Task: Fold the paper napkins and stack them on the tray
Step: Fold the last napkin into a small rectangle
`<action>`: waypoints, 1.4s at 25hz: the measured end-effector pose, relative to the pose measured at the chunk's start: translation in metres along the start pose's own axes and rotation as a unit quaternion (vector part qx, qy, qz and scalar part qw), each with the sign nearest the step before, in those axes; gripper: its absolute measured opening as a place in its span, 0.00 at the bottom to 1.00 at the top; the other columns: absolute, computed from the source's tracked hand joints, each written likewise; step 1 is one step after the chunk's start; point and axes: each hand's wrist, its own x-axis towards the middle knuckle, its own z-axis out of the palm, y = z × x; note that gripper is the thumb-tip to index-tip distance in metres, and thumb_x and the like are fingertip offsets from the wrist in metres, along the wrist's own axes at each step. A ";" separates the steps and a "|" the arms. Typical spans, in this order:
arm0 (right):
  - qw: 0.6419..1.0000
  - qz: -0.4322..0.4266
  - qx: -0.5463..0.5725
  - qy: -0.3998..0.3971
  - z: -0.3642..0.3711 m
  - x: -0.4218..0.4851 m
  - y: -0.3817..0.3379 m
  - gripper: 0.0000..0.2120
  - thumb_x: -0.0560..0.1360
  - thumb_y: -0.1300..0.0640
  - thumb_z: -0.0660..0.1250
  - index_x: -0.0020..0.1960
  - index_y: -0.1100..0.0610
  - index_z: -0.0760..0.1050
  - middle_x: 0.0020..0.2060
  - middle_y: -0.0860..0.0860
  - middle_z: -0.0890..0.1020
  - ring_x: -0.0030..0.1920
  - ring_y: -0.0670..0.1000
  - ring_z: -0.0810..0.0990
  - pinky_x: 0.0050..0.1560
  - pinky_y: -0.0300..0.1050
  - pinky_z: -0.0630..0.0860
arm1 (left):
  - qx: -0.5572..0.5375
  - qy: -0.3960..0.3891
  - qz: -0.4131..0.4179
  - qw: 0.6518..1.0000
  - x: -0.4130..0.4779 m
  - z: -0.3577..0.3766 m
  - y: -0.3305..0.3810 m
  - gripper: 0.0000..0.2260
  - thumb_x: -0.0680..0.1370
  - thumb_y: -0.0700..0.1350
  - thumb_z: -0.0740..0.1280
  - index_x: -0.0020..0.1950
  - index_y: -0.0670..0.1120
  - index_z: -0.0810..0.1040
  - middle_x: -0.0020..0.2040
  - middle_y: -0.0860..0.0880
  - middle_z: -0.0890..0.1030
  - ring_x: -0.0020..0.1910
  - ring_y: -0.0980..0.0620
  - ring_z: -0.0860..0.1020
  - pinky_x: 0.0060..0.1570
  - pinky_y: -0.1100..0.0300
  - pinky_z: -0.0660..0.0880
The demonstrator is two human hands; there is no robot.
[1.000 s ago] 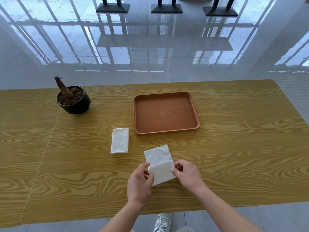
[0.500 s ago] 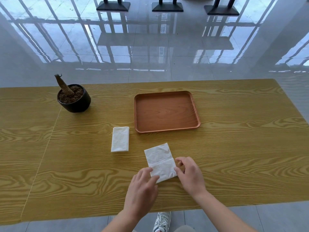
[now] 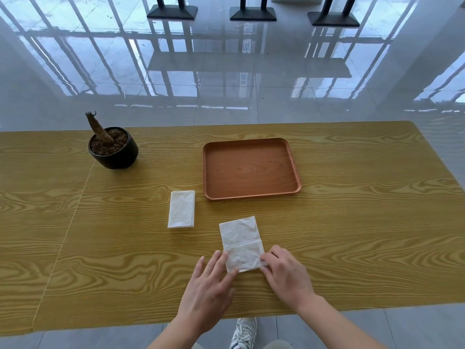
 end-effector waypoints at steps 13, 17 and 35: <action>0.992 -0.098 -0.080 0.009 -0.001 -0.008 0.000 0.09 0.76 0.52 0.69 0.55 0.50 0.81 0.60 0.46 0.80 0.52 0.51 0.76 0.52 0.47 0.79 | -0.010 0.007 0.025 1.000 -0.007 -0.001 0.001 0.20 0.75 0.57 0.63 0.65 0.54 0.75 0.69 0.45 0.76 0.70 0.45 0.72 0.67 0.44 0.72; 0.998 0.018 0.054 0.027 -0.007 0.014 -0.001 0.13 0.77 0.52 0.69 0.60 0.51 0.78 0.56 0.45 0.80 0.55 0.49 0.75 0.52 0.41 0.75 | -0.115 0.060 -0.060 0.990 0.017 -0.015 0.000 0.15 0.76 0.53 0.67 0.61 0.52 0.78 0.60 0.50 0.78 0.55 0.48 0.79 0.52 0.51 0.77; 0.991 0.103 0.036 -0.077 -0.021 0.095 0.001 0.05 0.75 0.56 0.68 0.50 0.52 0.74 0.46 0.46 0.74 0.50 0.50 0.74 0.46 0.47 0.75 | -0.192 -0.051 -0.230 0.953 0.124 -0.039 -0.038 0.22 0.74 0.52 0.74 0.65 0.54 0.74 0.53 0.53 0.70 0.43 0.53 0.78 0.41 0.56 0.76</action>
